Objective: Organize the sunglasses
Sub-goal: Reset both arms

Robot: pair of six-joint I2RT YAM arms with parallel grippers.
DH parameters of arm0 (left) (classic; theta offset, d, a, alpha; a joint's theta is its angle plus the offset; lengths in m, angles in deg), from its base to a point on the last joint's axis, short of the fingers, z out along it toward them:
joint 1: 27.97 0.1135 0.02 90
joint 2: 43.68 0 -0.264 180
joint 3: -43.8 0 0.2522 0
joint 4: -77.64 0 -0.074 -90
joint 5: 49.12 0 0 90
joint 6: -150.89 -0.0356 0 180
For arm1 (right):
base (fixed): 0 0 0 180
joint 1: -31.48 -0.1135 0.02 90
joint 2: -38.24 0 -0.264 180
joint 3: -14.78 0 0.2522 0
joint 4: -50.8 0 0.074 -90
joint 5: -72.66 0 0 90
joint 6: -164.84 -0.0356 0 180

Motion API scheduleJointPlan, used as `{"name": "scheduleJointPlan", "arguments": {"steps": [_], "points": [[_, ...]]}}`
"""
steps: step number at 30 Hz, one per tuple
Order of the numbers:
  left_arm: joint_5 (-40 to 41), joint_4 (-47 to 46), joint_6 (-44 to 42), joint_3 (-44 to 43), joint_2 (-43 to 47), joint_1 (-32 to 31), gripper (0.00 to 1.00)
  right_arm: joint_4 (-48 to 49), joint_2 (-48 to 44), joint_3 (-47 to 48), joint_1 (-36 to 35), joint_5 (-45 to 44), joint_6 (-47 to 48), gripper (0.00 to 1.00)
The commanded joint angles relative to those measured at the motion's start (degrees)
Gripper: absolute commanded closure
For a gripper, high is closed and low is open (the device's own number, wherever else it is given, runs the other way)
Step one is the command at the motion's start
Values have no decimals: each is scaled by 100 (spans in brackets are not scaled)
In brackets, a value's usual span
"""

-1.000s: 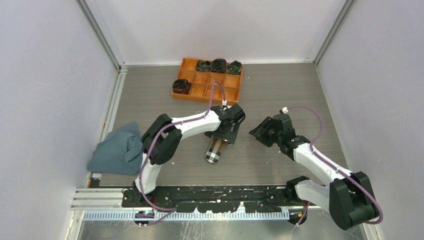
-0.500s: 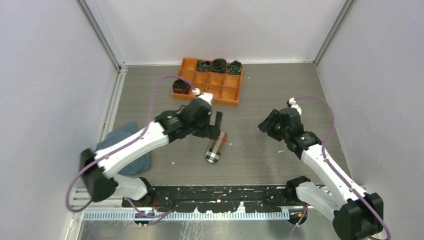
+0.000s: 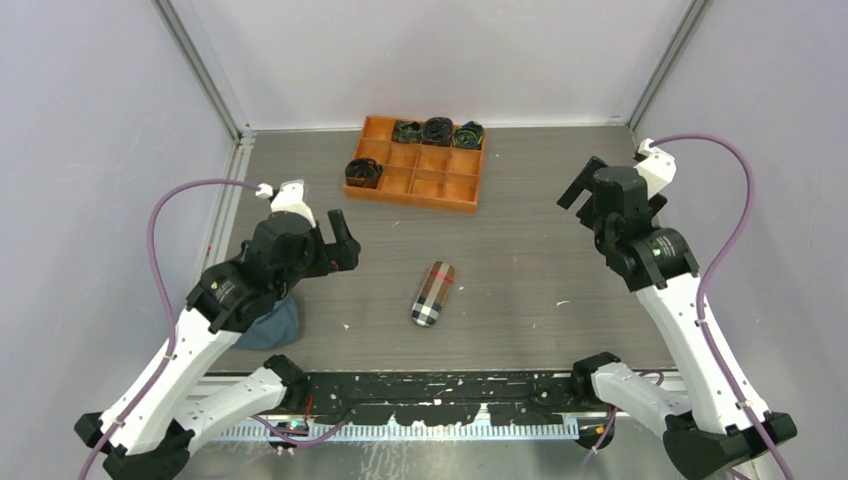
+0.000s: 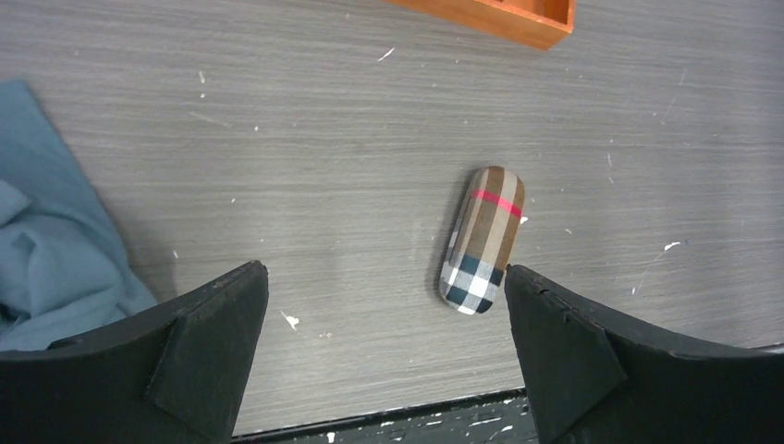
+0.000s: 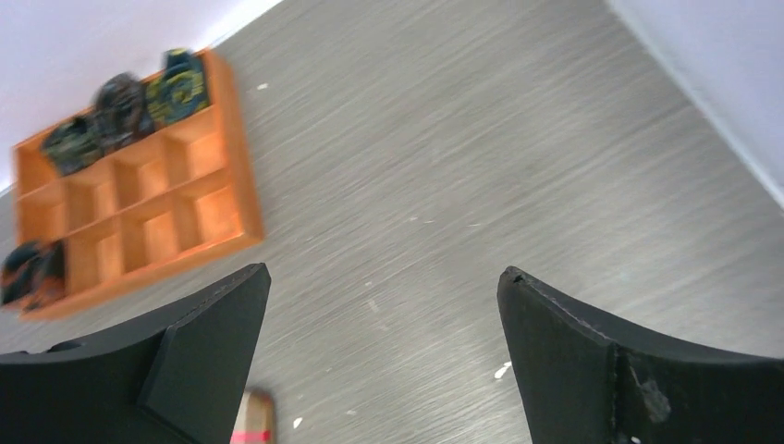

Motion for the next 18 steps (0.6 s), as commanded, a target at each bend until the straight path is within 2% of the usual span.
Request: {"name": "scheduleJointPlan", "arguments": {"steps": [1, 5, 12, 18], "points": [[309, 244, 381, 394, 253, 14, 0, -859, 365, 263, 34, -1358, -465, 0], [301, 211, 398, 621, 295, 18, 0, -891, 387, 102, 33, -1203, -501, 0], [468, 168, 285, 596, 283, 16, 0, -127, -195, -407, 28, -603, -108, 0], [504, 18, 223, 670, 415, 18, 0, 241, -705, -635, 35, -816, -121, 0]]}}
